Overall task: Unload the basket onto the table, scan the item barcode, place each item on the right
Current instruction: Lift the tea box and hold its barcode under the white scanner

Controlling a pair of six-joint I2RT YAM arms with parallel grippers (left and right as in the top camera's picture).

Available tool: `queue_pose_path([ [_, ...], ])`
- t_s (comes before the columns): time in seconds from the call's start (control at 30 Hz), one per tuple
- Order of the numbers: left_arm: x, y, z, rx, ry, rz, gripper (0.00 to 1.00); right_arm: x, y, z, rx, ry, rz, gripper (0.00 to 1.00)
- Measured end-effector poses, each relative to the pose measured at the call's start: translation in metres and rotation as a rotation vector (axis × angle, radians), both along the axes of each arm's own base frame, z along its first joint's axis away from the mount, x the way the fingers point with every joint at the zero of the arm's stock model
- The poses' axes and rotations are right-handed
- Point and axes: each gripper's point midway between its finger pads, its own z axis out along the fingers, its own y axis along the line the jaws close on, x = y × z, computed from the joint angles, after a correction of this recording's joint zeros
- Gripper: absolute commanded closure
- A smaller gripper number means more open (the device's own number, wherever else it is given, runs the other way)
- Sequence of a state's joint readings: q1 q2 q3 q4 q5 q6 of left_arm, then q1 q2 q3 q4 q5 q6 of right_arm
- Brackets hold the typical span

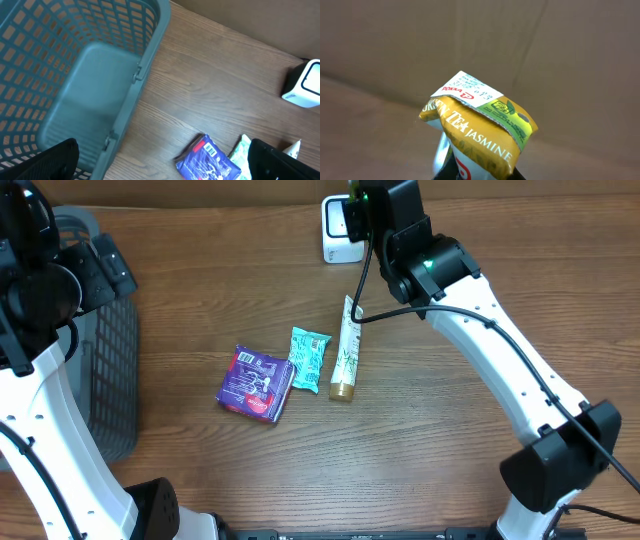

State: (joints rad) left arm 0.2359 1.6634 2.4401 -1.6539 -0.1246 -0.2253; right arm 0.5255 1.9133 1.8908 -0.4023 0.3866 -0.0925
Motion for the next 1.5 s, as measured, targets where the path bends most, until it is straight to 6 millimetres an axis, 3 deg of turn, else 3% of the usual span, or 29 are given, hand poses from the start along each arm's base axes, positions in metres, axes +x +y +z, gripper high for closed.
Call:
queue_pose_path([
  [0.1, 0.0, 0.0, 0.0, 0.0, 0.0, 0.0, 0.0, 0.022, 0.006, -0.01, -0.119, -0.073, 0.01, 0.96],
  [0.17, 0.0, 0.0, 0.0, 0.0, 0.0, 0.0, 0.0, 0.038, 0.014, -0.03, -0.231, -0.096, 0.037, 0.96],
  [0.4, 0.0, 0.0, 0.0, 0.0, 0.0, 0.0, 0.01, 0.075, 0.033, -0.136, -0.7, -0.079, 0.192, 0.96],
  [0.53, 0.0, 0.0, 0.0, 0.0, 0.0, 0.0, 0.0, 0.084, 0.039, -0.172, -0.899, -0.087, 0.273, 0.96],
  [0.63, 0.0, 0.0, 0.0, 0.0, 0.0, 0.0, 0.0, 0.087, 0.041, -0.173, -0.96, -0.119, 0.288, 0.96],
  [0.87, 0.0, 0.0, 0.0, 0.0, 0.0, 0.0, 0.01, 0.095, 0.053, -0.14, -0.999, -0.271, 0.283, 0.96],
  [1.17, 0.0, 0.0, 0.0, 0.0, 0.0, 0.0, 0.01, 0.083, 0.072, -0.164, -1.051, -0.236, 0.436, 0.96],
  [1.5, 0.0, 0.0, 0.0, 0.0, 0.0, 0.0, 0.0, 0.08, 0.079, -0.166, -1.04, -0.248, 0.474, 0.96],
])
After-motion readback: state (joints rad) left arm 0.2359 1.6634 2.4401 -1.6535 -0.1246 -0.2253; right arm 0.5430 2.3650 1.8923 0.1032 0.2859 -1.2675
